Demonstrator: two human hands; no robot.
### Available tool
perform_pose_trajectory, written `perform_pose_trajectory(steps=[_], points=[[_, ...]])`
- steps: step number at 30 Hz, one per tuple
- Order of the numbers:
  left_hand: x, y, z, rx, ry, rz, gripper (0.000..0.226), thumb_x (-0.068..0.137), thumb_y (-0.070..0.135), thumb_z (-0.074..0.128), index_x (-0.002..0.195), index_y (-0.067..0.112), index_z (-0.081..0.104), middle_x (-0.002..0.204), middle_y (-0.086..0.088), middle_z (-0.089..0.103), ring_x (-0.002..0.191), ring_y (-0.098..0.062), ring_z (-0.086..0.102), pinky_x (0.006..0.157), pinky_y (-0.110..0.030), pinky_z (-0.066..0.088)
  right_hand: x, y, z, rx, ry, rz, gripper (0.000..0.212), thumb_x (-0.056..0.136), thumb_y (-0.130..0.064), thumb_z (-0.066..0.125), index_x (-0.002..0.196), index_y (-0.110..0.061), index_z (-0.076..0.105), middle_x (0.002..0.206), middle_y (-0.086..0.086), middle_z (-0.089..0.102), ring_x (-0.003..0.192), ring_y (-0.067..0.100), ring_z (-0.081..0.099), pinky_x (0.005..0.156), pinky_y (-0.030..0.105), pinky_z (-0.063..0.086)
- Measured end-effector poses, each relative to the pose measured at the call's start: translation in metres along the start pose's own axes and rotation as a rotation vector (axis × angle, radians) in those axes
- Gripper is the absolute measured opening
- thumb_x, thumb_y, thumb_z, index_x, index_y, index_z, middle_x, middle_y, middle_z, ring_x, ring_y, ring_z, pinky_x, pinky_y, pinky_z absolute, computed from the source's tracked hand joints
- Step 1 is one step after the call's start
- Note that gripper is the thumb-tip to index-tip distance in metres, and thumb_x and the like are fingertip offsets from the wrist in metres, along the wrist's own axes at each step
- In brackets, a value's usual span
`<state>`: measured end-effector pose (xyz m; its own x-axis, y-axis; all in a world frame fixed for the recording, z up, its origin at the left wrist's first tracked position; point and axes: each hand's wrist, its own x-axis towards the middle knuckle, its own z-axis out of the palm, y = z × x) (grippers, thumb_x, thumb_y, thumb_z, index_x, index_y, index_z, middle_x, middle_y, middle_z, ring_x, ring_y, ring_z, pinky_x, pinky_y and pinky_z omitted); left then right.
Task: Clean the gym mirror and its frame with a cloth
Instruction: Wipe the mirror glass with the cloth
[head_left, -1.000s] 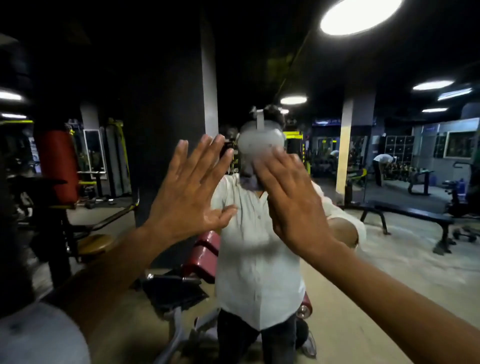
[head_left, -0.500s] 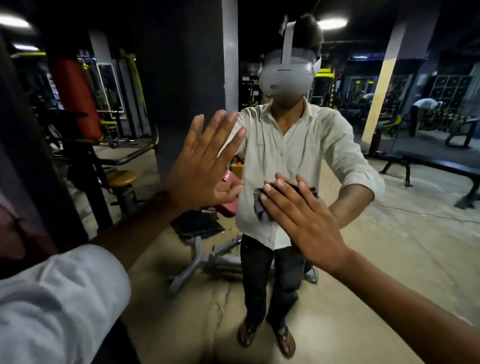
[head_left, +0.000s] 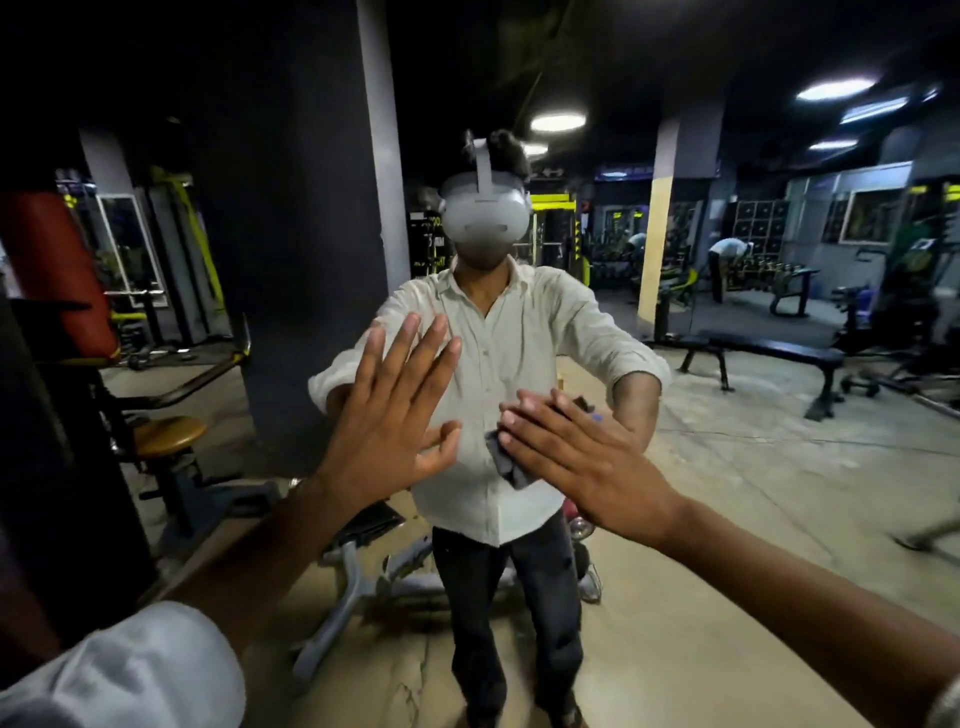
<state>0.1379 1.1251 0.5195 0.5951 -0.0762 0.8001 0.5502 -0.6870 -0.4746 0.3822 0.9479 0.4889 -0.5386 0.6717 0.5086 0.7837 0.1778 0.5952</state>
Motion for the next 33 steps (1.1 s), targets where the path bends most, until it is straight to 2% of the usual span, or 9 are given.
perform_pose_trajectory(steps=[3,6,8,12,21,25,27,30,33], points=[[0.017,-0.01,-0.004,0.019,0.016,0.064,0.087,0.099,0.048,0.058,0.168,0.007,0.024,0.177,-0.018,0.014,0.164,-0.038,0.013,0.128,-0.065,0.022,0.013,0.03,-0.024,-0.076,0.093,0.023,0.057,0.106,-0.018,0.039,0.162,-0.008,0.035,0.172,0.012,0.026,0.162,0.031,0.016,0.132,0.051,0.008],[0.05,-0.024,-0.011,0.09,0.057,0.088,0.087,0.1,0.049,0.056,0.169,0.008,0.021,0.177,-0.015,0.012,0.164,-0.034,0.012,0.128,-0.063,0.023,0.044,0.063,-0.064,-0.024,0.294,0.335,0.074,0.096,0.0,0.064,0.163,-0.009,0.034,0.173,0.01,0.025,0.162,0.028,0.014,0.131,0.054,0.017],[0.075,-0.029,-0.017,0.111,0.088,0.066,0.088,0.101,0.05,0.055,0.169,0.008,0.018,0.178,-0.015,0.01,0.165,-0.032,0.01,0.129,-0.062,0.021,0.057,0.075,-0.078,-0.037,0.316,0.381,0.079,0.096,-0.003,0.069,0.165,-0.01,0.03,0.174,0.008,0.021,0.163,0.025,0.01,0.132,0.051,0.014],[0.121,-0.029,-0.027,0.105,0.123,0.043,0.087,0.102,0.052,0.053,0.169,0.009,0.018,0.178,-0.014,0.01,0.165,-0.031,0.009,0.13,-0.061,0.018,0.062,0.104,-0.097,-0.127,0.225,0.151,0.074,0.1,-0.008,0.058,0.166,-0.012,0.025,0.175,0.008,0.018,0.163,0.024,0.006,0.132,0.052,0.013],[0.181,-0.014,-0.031,0.108,0.237,-0.011,0.082,0.103,0.049,0.049,0.169,0.009,0.021,0.177,-0.015,0.013,0.165,-0.032,0.012,0.129,-0.064,0.017,0.102,0.195,-0.166,-0.009,0.609,0.515,0.058,0.106,-0.015,0.048,0.163,-0.014,0.036,0.172,0.01,0.026,0.163,0.026,0.012,0.13,0.055,0.015],[0.179,-0.016,-0.029,0.125,0.241,-0.009,0.082,0.104,0.051,0.048,0.169,0.008,0.021,0.177,-0.015,0.014,0.164,-0.032,0.013,0.131,-0.062,0.015,0.097,0.174,-0.137,-0.165,0.448,0.262,0.063,0.107,-0.018,0.051,0.166,-0.015,0.029,0.173,0.015,0.021,0.163,0.031,0.01,0.13,0.056,0.015],[0.182,-0.017,-0.03,0.139,0.253,-0.019,0.078,0.102,0.051,0.049,0.165,0.006,0.034,0.173,-0.017,0.027,0.162,-0.034,0.024,0.13,-0.06,0.018,0.093,0.177,-0.137,-0.255,0.371,0.151,0.068,0.104,-0.023,0.058,0.165,-0.016,0.03,0.173,0.013,0.023,0.162,0.031,0.011,0.132,0.051,0.013],[0.203,-0.021,-0.041,0.141,0.307,-0.013,0.06,0.096,0.043,0.059,0.143,0.005,0.06,0.152,-0.019,0.052,0.145,-0.037,0.045,0.128,-0.055,0.025,0.097,0.198,-0.155,-0.243,0.492,0.27,0.073,0.099,-0.018,0.069,0.164,-0.016,0.034,0.171,0.012,0.028,0.161,0.03,0.017,0.131,0.052,0.015],[0.23,-0.02,-0.051,0.108,0.317,-0.033,0.066,0.097,0.045,0.059,0.15,0.006,0.051,0.165,-0.018,0.041,0.155,-0.035,0.037,0.127,-0.058,0.025,0.102,0.205,-0.166,-0.112,0.608,0.438,0.057,0.107,-0.02,0.054,0.162,-0.014,0.038,0.17,0.013,0.032,0.161,0.03,0.019,0.129,0.055,0.021]])
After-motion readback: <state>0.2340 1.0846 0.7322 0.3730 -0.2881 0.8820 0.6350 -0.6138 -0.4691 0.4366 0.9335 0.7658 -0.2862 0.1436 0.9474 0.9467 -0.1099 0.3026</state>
